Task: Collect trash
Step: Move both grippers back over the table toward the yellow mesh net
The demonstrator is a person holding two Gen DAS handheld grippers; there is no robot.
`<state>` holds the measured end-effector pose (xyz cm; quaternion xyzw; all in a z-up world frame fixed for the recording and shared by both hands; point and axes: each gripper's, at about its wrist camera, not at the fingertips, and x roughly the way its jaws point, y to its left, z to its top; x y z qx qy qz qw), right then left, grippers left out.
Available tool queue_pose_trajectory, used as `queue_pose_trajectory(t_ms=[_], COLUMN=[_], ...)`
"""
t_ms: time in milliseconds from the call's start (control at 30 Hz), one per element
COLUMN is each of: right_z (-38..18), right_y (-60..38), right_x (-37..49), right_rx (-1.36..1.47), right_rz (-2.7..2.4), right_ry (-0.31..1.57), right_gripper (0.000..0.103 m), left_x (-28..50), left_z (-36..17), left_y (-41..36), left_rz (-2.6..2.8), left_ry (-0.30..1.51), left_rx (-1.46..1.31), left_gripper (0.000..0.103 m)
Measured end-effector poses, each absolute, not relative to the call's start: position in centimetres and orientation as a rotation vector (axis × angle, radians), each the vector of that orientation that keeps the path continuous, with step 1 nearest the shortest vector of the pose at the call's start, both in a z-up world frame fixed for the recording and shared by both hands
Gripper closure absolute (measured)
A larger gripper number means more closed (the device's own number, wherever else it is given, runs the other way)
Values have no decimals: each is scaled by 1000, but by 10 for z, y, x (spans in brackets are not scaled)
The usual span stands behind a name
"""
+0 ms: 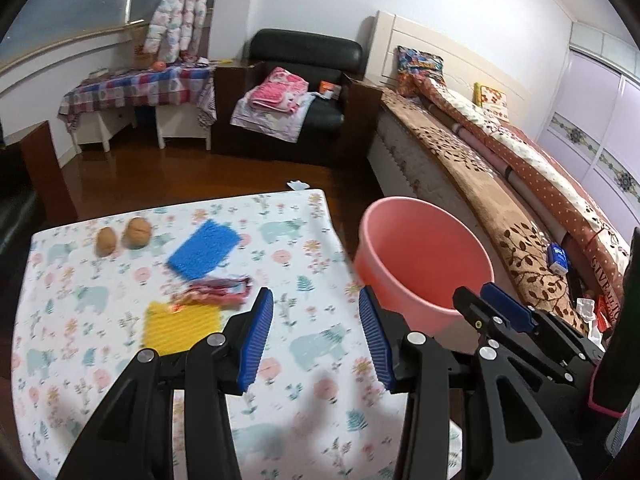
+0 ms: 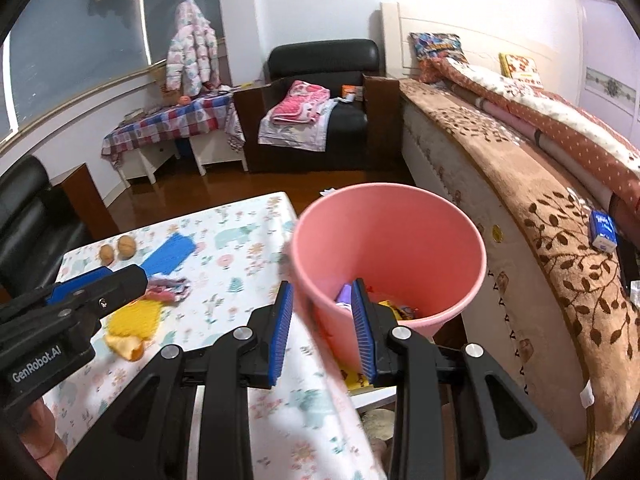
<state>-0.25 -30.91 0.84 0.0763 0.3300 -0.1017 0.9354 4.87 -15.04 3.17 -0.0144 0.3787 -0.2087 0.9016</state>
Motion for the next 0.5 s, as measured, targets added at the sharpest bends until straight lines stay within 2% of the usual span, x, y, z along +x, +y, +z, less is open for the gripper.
queue_pose_trajectory(t_ms=[500], right_z=[9], right_y=[-258], right_x=[-6], right_rx=[210], right_rz=[-9], right_ry=[674], right_gripper=[72], left_x=[37], left_z=[47], left_y=[-7], left_rz=[-228], left_ry=[694], left_rx=[-49], left_gripper=[53])
